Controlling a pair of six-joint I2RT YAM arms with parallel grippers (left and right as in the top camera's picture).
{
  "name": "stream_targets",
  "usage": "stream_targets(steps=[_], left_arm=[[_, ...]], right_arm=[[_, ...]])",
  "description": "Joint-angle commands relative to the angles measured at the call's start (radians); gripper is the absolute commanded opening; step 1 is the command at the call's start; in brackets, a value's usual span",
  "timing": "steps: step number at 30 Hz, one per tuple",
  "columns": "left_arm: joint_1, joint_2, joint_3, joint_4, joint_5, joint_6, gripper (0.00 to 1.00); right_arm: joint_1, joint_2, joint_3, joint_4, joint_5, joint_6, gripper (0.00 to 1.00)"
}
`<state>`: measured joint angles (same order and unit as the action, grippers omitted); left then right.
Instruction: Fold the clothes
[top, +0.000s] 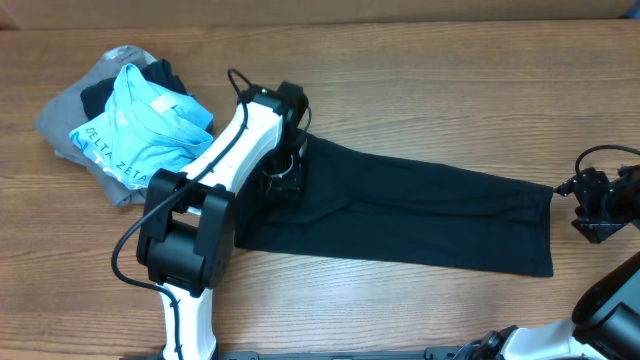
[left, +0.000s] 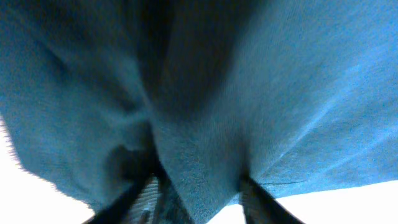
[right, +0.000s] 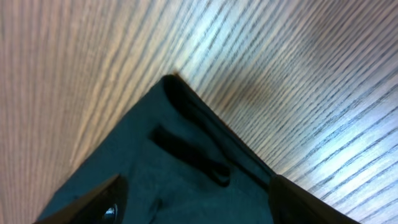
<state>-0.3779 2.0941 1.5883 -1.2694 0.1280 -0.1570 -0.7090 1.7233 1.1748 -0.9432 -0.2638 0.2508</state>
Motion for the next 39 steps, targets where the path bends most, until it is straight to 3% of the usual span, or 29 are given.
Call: stream_targets(steps=[1, 2, 15, 16, 18, 25, 26, 28, 31, 35, 39], left_arm=[[-0.002, -0.019, -0.05, 0.014, 0.057, 0.007, 0.21], [-0.002, -0.019, -0.054, 0.012, 0.058, 0.007, 0.04], [-0.008, -0.093, 0.006, -0.127, 0.149, 0.034, 0.05], [-0.008, -0.095, 0.006, -0.129, 0.137, 0.032, 0.19], [-0.008, -0.095, 0.006, -0.13, 0.103, 0.029, 0.27], [-0.009, -0.094, 0.002, -0.151, 0.093, 0.022, 0.15], [-0.009, -0.094, 0.002, -0.151, 0.091, 0.022, 0.2], [-0.008, -0.094, 0.002, -0.145, 0.069, 0.021, 0.48], [-0.005, -0.094, 0.002, -0.12, 0.036, 0.021, 0.66], [0.006, -0.094, 0.002, -0.069, 0.017, 0.022, 0.68], [0.026, -0.093, 0.002, -0.038, -0.008, 0.022, 0.68]], right_arm=[[0.003, 0.026, -0.016, 0.003, -0.007, -0.02, 0.77], [0.003, 0.029, -0.017, 0.003, -0.007, -0.02, 0.77], [0.003, 0.03, -0.017, 0.003, -0.007, -0.019, 0.77], [0.003, 0.03, -0.017, 0.003, -0.008, -0.019, 0.77], [0.004, 0.03, -0.017, 0.003, -0.007, -0.019, 0.77], [0.004, 0.031, -0.017, 0.003, -0.007, -0.023, 0.78], [0.004, 0.032, -0.017, 0.003, -0.008, -0.035, 0.78], [0.008, 0.041, -0.018, 0.002, -0.011, -0.053, 0.78], [0.024, 0.065, -0.028, -0.007, -0.018, -0.094, 0.78], [0.04, 0.097, -0.06, -0.001, 0.022, -0.098, 0.85], [0.04, 0.102, -0.06, 0.006, -0.009, -0.092, 0.86]])
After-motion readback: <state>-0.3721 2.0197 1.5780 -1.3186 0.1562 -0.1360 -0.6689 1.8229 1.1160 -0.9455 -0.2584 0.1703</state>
